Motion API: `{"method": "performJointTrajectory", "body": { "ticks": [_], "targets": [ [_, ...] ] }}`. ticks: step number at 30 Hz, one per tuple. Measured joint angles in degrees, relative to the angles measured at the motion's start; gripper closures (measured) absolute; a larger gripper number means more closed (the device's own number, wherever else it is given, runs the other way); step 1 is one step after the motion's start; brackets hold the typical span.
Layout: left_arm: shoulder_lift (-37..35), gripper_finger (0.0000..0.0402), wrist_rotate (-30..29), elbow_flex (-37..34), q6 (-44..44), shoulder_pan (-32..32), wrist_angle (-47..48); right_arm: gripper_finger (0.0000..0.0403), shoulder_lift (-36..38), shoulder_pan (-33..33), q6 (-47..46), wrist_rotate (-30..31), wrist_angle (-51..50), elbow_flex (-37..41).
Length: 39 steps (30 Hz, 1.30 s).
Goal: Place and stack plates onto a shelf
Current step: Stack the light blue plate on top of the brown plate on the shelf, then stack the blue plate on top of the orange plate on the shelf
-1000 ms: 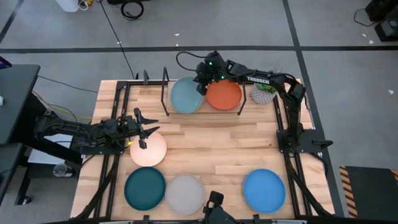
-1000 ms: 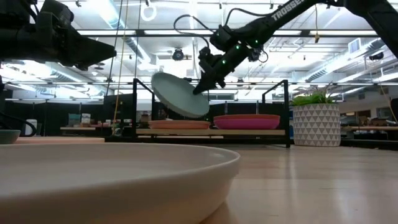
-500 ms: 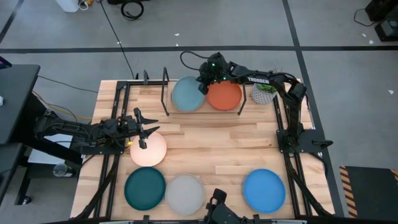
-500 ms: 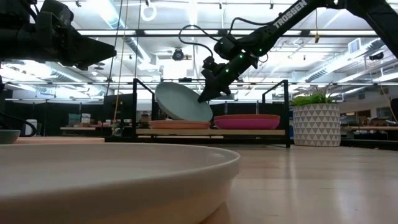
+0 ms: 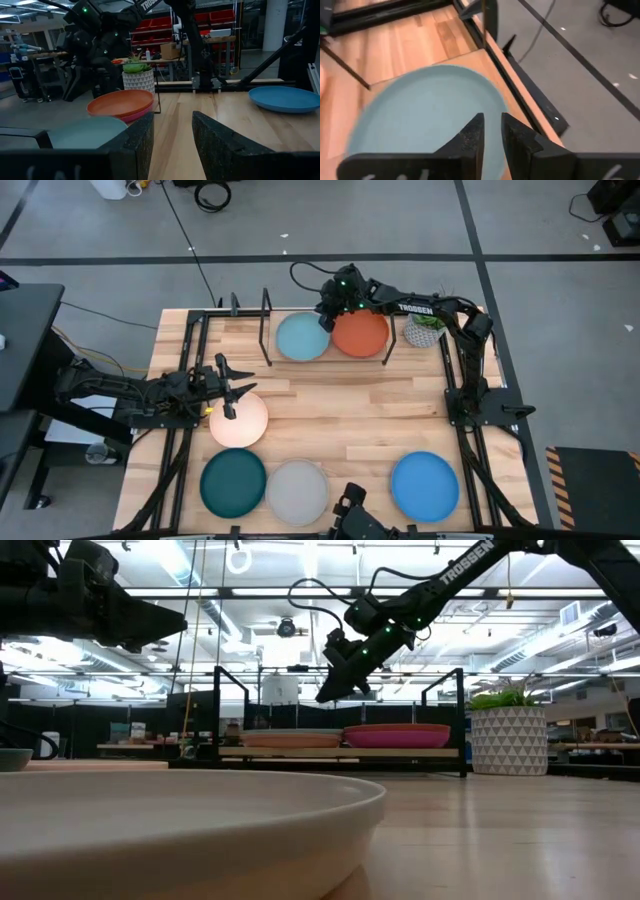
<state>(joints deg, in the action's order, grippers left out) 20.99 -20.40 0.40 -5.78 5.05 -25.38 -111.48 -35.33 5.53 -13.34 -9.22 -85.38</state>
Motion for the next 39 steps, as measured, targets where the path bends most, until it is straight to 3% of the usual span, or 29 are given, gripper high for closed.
{"method": "performJointTrajectory", "body": {
  "ticks": [7, 11, 14, 20, 28, 35, 39],
  "targets": [
    [0.0, 0.026, 0.0, 0.0, 0.0, 0.0, 0.2, 0.0331, 0.2, 0.0, 2.1, 3.6, -3.3, -0.8],
    [0.0, 0.026, 0.0, 0.0, 0.0, 0.0, 0.4, 0.0331, 0.7, 1.9, 5.2, -1.2, -9.4, -4.9],
    [0.0, 0.026, 0.0, 0.0, 0.1, 0.0, 0.5, 0.0331, 0.7, 5.6, 6.3, -2.1, -13.1, -5.7],
    [0.0, 0.026, 0.0, 0.0, -0.2, 0.0, 0.6, 0.0331, 0.6, 16.0, 9.5, 3.2, -19.3, -5.6],
    [0.0, 0.026, 0.0, 0.0, -0.8, 0.0, 0.6, 0.0331, 0.6, 28.2, 4.7, -0.1, -22.4, -5.6],
    [0.0, 0.026, 0.0, 0.0, -0.4, 0.0, 1.0, 0.0331, 1.1, 35.5, 5.2, -0.8, -42.7, -5.6],
    [0.0, 0.026, 0.0, 0.0, 0.2, 0.0, 1.4, 0.0331, 1.1, 40.0, 4.8, 3.2, -52.6, -3.3]
  ]
}}
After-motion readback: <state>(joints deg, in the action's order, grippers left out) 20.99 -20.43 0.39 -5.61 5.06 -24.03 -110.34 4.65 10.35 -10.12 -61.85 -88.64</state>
